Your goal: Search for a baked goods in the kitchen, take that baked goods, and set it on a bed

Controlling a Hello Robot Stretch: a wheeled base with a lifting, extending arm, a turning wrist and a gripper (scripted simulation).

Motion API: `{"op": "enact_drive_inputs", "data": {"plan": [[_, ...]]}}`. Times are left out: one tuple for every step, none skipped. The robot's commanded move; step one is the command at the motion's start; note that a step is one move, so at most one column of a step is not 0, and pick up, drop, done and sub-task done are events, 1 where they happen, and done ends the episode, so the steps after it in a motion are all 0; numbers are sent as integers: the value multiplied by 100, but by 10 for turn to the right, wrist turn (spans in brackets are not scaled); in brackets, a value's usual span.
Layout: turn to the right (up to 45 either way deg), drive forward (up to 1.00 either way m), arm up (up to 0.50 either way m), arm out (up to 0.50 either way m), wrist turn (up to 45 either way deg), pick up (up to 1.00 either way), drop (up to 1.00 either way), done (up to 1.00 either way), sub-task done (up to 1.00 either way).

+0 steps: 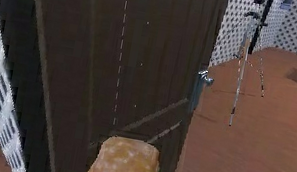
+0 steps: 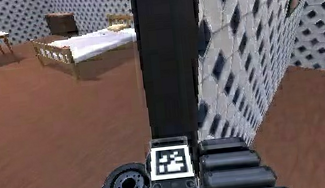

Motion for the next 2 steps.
{"op": "enact_drive_inputs", "data": {"plan": [[450,0,0,0,0,0,0,0,0],[60,0,0,0,0,0,0,0,0]]}}
